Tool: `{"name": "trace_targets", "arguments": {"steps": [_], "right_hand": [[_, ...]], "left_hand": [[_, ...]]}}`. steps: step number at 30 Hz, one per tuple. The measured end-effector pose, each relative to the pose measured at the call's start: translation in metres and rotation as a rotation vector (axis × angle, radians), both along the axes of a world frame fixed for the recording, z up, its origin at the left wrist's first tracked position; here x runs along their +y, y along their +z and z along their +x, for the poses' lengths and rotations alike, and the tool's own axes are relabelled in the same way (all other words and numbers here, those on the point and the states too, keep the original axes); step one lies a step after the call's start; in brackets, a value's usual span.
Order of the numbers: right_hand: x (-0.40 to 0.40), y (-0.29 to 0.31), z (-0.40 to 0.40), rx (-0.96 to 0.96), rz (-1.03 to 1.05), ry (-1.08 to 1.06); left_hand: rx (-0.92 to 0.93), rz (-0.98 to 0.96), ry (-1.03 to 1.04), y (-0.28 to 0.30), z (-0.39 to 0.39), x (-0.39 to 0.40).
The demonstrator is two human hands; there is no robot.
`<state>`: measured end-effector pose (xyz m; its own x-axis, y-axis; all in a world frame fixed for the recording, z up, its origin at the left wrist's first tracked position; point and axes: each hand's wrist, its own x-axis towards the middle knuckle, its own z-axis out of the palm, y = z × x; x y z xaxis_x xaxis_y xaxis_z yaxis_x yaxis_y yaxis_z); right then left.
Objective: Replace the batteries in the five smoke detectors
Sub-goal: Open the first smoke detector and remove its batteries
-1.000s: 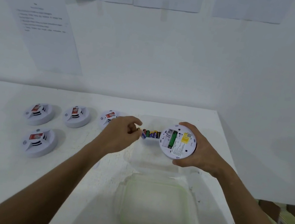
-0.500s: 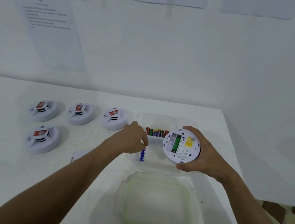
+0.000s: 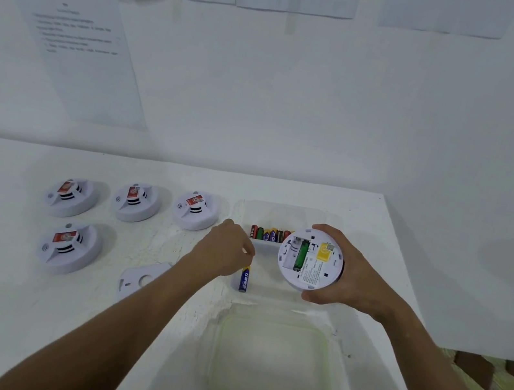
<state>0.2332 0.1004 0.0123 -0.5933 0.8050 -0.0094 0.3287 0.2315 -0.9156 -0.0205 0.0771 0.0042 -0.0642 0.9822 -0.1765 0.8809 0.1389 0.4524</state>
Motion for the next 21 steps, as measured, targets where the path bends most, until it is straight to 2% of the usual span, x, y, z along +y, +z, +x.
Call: {"name": "trace_targets", "arguments": {"steps": [4, 7, 9, 11, 21], "right_hand": [[-0.001, 0.006, -0.003, 0.009, 0.02, 0.008], [-0.001, 0.011, -0.008, 0.039, 0.041, 0.021], [-0.001, 0.014, -0.013, 0.053, 0.044, 0.039], [-0.001, 0.016, -0.016, 0.058, 0.045, 0.065], [0.0, 0.018, -0.023, 0.09, 0.039, 0.097]], "left_hand": [[-0.087, 0.176, 0.043, 0.024, 0.001, -0.015], [-0.223, 0.31, -0.078, 0.044, 0.011, -0.022], [-0.295, 0.273, -0.195, 0.052, 0.017, -0.023], [-0.291, 0.233, -0.248, 0.054, 0.02, -0.022], [-0.355, 0.26, -0.243, 0.05, 0.015, -0.024]]}}
